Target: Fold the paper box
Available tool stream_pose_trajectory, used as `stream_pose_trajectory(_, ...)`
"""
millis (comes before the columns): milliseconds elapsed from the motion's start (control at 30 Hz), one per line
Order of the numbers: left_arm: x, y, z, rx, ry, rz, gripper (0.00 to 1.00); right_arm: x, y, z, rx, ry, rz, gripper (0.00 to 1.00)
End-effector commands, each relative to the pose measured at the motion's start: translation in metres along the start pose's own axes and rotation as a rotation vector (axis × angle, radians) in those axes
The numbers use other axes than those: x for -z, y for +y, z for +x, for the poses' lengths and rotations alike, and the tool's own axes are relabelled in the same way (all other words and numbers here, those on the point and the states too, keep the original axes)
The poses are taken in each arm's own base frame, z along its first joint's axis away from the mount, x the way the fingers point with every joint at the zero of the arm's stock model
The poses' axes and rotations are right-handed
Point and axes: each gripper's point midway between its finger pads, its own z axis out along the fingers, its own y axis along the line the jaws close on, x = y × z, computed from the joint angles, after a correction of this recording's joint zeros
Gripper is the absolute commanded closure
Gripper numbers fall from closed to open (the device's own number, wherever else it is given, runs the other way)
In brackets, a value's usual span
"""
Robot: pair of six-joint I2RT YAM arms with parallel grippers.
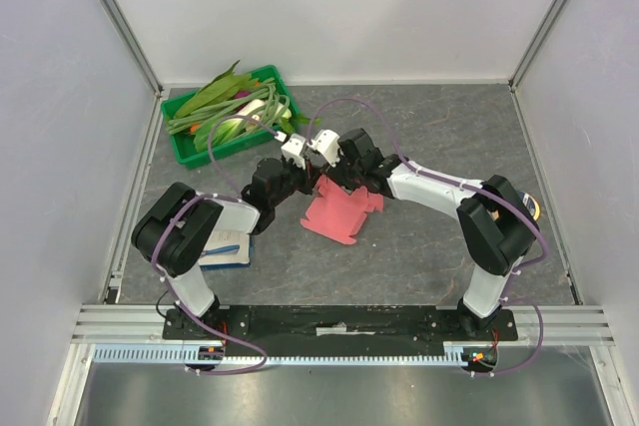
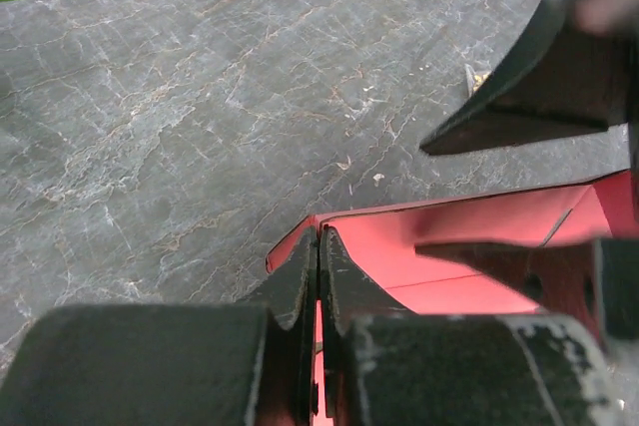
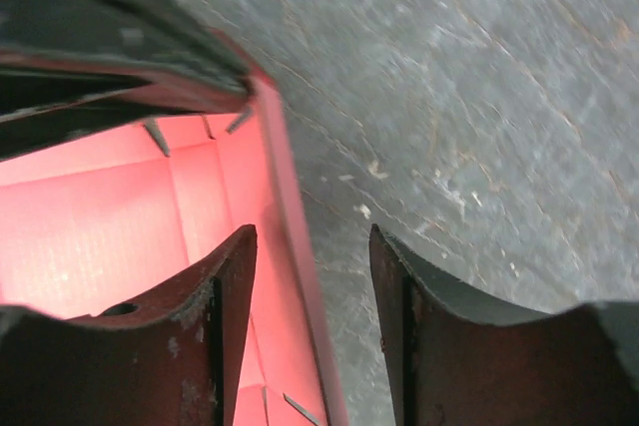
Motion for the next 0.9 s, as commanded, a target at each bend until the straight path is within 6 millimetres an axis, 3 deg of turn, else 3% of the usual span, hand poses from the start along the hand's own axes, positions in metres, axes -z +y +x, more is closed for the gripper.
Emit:
stream_pose_trajectory(0, 0.012, -0.001, -0.005, -0.055, -0.07, -0.046, 0.98, 0.035, -0.044, -0.022, -0.2, 0.004, 0.226, 0.41)
stream_pose_trajectory(100, 0.018, -0.004, -0.013, -0.073, -0.118, -0.086, 0.98, 0.071, -0.055, -0.009, -0.354, 0.079, 0.329, 0.3)
stream_pose_trajectory(167, 0.02, -0.001, -0.017, -0.078, -0.146, -0.137, 0.98, 0.093, -0.056, -0.017, -0.446, 0.053, 0.344, 0.26)
stream_pose_trajectory(200, 0.022, -0.003, -0.013, -0.081, -0.144, -0.146, 0.98, 0.101, -0.056, -0.023, -0.594, 0.022, 0.364, 0.23)
stream_pose_trajectory(233, 0.022, -0.002, -0.015, -0.08, -0.154, -0.158, 0.98, 0.109, -0.055, -0.016, -0.679, 0.044, 0.367, 0.19)
stream_pose_trajectory(300, 0.025, -0.001, -0.017, -0.091, -0.17, -0.202, 0.98, 0.122, -0.045, -0.032, -0.939, -0.029, 0.307, 0.16)
stream_pose_trajectory(367, 0.027, -0.002, -0.019, -0.11, -0.185, -0.218, 0.98, 0.12, -0.022, -0.054, -1.09, -0.109, 0.148, 0.16)
stream_pose_trajectory(467, 0.03, -0.002, -0.024, -0.16, -0.191, -0.273, 0.98, 0.129, -0.012, -0.082, -1.298, -0.203, 0.028, 0.17)
stream_pose_trajectory(533, 0.032, -0.006, -0.025, -0.201, -0.193, -0.285, 0.98, 0.123, -0.001, -0.096, -1.458, -0.235, -0.068, 0.21)
stream_pose_trajectory(667, 0.035, -0.006, -0.029, -0.247, -0.207, -0.338, 0.98, 0.093, 0.027, -0.091, -1.739, -0.153, -0.201, 0.25)
stream_pose_trajectory(867, 0.038, -0.012, -0.029, -0.301, -0.22, -0.357, 0.98, 0.082, 0.019, -0.082, -1.937, -0.186, -0.159, 0.27)
